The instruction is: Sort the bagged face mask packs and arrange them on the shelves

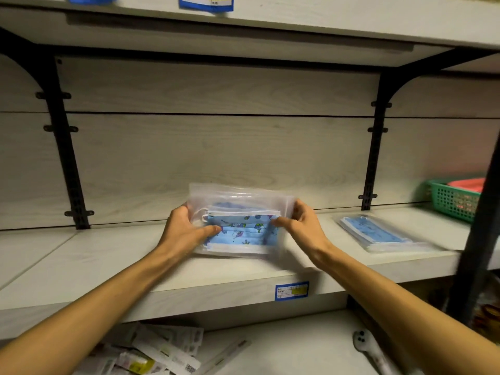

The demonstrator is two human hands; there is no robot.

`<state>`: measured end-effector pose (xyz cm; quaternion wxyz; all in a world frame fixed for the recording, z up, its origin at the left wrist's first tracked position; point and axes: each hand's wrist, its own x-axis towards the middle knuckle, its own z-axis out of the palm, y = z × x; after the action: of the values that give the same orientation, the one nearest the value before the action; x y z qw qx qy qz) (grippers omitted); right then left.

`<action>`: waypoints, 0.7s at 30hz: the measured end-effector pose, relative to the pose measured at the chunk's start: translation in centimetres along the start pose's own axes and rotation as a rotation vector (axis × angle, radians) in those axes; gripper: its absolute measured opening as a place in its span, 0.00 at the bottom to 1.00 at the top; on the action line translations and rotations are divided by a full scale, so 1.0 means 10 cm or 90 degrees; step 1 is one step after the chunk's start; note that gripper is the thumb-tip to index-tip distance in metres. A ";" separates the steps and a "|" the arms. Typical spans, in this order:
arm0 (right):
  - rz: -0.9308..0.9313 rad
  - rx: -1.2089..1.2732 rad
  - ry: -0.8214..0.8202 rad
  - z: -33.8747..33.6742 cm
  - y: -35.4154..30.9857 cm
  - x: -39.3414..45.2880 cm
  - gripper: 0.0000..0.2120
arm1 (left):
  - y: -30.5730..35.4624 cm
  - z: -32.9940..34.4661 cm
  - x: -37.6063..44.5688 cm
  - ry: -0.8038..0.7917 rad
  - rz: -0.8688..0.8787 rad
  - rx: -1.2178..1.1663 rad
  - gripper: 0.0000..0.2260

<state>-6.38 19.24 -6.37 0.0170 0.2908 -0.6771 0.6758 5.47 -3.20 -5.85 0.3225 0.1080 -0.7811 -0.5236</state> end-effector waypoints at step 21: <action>0.095 -0.061 0.059 -0.81 -0.29 0.36 0.06 | 0.67 1.21 -0.01 -0.116 -0.135 -0.077 0.24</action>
<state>-11.16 25.59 -1.56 0.0120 0.2067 -0.7269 0.6548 -0.78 8.77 -2.88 0.1995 0.1222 -0.7583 -0.6084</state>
